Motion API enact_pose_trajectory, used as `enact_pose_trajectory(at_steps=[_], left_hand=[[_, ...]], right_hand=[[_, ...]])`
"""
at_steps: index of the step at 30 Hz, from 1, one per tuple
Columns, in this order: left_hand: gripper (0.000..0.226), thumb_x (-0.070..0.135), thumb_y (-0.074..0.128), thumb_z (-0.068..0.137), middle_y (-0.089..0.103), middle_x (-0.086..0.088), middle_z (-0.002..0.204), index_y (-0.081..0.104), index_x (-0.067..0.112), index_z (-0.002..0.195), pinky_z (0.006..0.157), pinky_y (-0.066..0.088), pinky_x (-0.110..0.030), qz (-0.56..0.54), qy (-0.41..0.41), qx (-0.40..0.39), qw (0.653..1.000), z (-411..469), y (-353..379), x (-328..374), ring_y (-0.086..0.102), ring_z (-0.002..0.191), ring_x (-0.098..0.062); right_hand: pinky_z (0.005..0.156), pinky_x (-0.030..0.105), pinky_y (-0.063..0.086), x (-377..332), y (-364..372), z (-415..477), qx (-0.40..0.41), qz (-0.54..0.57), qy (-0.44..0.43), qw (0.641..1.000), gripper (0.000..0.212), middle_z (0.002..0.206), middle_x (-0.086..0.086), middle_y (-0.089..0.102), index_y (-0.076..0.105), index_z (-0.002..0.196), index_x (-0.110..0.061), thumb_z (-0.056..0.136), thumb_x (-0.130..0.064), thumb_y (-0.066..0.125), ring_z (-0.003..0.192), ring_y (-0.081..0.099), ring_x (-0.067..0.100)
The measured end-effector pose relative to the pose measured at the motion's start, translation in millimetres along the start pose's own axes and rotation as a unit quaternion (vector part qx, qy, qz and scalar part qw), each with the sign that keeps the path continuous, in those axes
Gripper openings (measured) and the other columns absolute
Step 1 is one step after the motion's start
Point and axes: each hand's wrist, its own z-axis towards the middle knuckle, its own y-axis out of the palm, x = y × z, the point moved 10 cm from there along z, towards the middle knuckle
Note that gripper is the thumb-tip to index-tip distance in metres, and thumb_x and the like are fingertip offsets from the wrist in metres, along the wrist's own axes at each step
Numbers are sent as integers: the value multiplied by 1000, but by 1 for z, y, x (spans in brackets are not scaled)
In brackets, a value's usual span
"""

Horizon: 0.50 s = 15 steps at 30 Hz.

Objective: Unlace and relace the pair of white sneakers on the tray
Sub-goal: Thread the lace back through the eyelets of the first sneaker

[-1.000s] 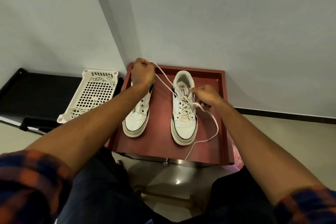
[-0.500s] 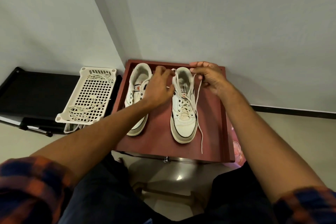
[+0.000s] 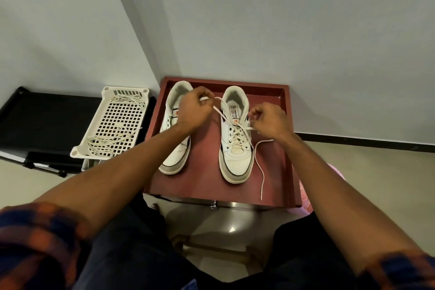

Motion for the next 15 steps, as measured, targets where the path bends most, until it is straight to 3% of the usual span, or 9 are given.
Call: enact_pose_trajectory(at_steps=[3,7,15], left_hand=[[18,13,57,78,67,10,79,70,20,88,69,52,-25,-76,-59,86,992,4,-40,-17,62,68,-4],[15,15,58,76,58,2,67,67,24,84,68,53,-34,-136,-132,182,965,4,-81,-40,54,61,-10],[23,12,53,78,62,7,71,64,31,81,76,57,-41,-144,-189,274,932,-6,-130,-61,64,70,-18]], right_hand=[[71,25,50,-21,-2,-5,28,26,-40,998,17,76,-15,64,74,80,-25,79,-9,69,75,62,7],[61,18,39,-29,9,-8,-11,36,-59,998,17,68,-18,63,76,82,-25,80,-8,71,67,57,-4],[78,30,56,-31,19,-13,-27,21,-67,997,20,78,-19,71,79,88,-28,85,-10,69,70,62,-3]])
